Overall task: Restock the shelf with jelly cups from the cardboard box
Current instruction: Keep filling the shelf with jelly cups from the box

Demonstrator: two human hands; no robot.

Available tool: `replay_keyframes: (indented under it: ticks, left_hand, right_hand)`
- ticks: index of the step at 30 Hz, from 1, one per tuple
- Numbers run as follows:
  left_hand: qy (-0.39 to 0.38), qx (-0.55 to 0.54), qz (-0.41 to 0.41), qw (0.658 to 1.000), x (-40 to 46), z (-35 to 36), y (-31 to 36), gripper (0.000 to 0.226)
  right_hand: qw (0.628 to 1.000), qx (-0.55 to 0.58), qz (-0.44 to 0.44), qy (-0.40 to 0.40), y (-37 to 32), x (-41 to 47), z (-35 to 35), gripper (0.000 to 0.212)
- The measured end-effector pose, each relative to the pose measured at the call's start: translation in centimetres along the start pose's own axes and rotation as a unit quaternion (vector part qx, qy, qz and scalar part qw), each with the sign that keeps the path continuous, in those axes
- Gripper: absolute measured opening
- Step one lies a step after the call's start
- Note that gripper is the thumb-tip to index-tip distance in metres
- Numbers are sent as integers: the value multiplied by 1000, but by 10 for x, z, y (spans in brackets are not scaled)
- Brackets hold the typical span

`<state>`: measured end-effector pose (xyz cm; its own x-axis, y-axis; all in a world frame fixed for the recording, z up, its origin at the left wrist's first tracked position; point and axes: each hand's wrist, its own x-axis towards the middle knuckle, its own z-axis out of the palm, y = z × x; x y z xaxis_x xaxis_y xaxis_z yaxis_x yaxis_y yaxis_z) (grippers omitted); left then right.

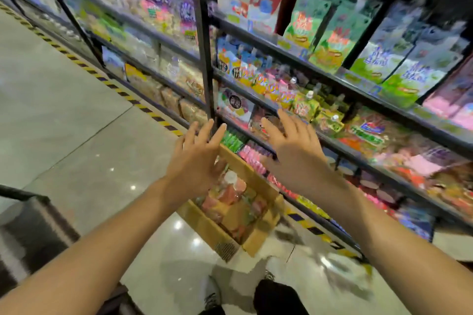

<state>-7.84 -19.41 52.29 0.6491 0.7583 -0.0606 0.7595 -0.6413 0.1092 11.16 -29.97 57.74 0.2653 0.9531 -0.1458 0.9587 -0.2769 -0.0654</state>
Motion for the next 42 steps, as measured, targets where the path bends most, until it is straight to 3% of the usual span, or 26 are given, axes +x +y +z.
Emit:
replay_keyframes:
  ticks: [5,13,20,27,33,37,42]
  left_hand:
    - [-20,-22,4,1000,26,15,11,76]
    - [-32,-23,-26,999,80,44,-18,75]
    - [-62,-62,-34,996,120,138,-51,77]
    - [-110,-31,17,993,165,311,-98,76]
    - [-189,-53,-34,980,180,488,-135,77]
    - [-188,-43,-13,981,197,584,-149,81]
    - [-180,-63,-4,982,214,680,-168,86]
  right_hand:
    - [998,33,53,-26,25,11,15,74]
    - [992,112,45,-41,41,79,66,73]
    - [986,149,47,-49,28,139,149,74]
    - [979,161,103,-72,28,187,309,76]
    - [971,159,102,-145,17,213,500,79]
    - [960,226,120,-109,17,232,607,79]
    - [951,253,128,-123,26,268,717,75]
